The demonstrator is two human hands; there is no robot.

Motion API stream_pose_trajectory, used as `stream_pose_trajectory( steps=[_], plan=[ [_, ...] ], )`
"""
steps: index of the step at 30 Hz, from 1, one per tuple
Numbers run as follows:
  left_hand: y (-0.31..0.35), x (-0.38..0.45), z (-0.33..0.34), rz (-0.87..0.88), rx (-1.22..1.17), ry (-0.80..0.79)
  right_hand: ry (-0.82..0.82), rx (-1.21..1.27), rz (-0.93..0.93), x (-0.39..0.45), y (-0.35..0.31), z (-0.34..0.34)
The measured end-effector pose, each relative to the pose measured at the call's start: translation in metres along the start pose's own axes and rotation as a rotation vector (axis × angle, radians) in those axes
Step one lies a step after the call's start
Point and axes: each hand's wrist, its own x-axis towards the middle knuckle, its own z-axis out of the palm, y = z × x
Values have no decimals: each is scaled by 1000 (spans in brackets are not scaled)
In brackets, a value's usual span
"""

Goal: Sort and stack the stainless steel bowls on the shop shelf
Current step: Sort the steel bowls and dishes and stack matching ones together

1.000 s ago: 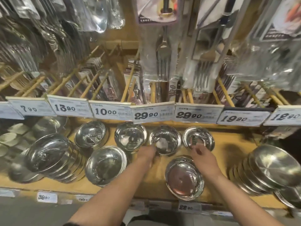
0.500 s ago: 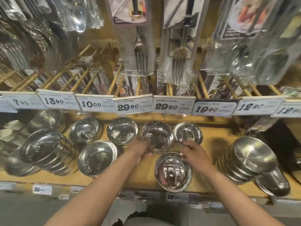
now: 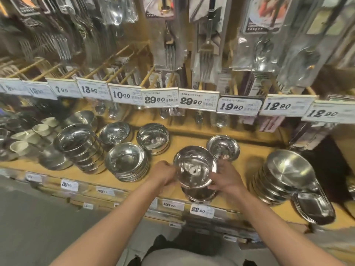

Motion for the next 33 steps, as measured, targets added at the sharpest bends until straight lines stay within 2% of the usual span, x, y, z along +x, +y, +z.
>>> stream_pose_trajectory(
  steps=[3, 9, 15, 19, 23, 33],
  plan=[
    [-4, -5, 4, 68, 41, 6, 4, -24, 9, -4, 10, -4],
    [-10, 2, 21, 121, 140, 7, 125, -151, -12, -2, 17, -13],
    [-18, 10, 25, 158, 289, 10, 221, -468, -141, -8, 19, -14],
    [-10, 17, 21, 187, 338, -26, 210, -410, -117, -12, 23, -12],
    [-3, 26, 18, 243, 406, -58, 198, -484, -51, -9, 29, -9],
    [-11, 45, 18, 302, 392, -58, 277, -565, -159, 13, 29, -10]
  ],
)
